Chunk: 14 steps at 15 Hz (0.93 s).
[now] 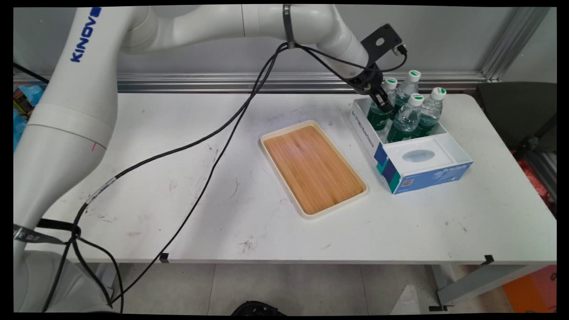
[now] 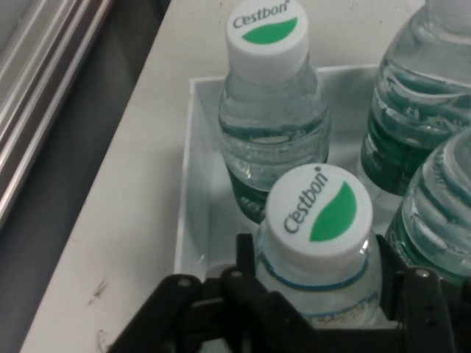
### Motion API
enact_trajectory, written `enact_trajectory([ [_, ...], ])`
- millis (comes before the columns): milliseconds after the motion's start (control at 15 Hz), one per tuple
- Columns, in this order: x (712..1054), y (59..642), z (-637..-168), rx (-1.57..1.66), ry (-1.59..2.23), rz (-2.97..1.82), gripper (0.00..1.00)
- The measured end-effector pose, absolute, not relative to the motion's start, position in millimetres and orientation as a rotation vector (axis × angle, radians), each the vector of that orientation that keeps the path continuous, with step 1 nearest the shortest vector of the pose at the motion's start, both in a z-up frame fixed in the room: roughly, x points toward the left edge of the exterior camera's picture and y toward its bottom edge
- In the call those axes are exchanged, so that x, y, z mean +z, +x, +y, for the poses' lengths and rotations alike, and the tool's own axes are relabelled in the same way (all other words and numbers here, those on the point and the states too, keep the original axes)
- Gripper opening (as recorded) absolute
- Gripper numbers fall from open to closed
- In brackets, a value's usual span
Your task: Place the picked object on the tray
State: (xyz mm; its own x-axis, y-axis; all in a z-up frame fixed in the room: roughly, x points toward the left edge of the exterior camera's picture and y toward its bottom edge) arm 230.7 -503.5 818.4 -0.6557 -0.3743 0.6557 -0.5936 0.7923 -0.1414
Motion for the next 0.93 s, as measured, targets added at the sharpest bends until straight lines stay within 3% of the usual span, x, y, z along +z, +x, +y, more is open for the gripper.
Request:
enact_trajectory([
  [467,824.1,231.5,-501.7,0.461,0.708,-2.360,0.00],
  [933,859.1,235.3,-489.9,0.454,0.694,-2.355,0.00],
])
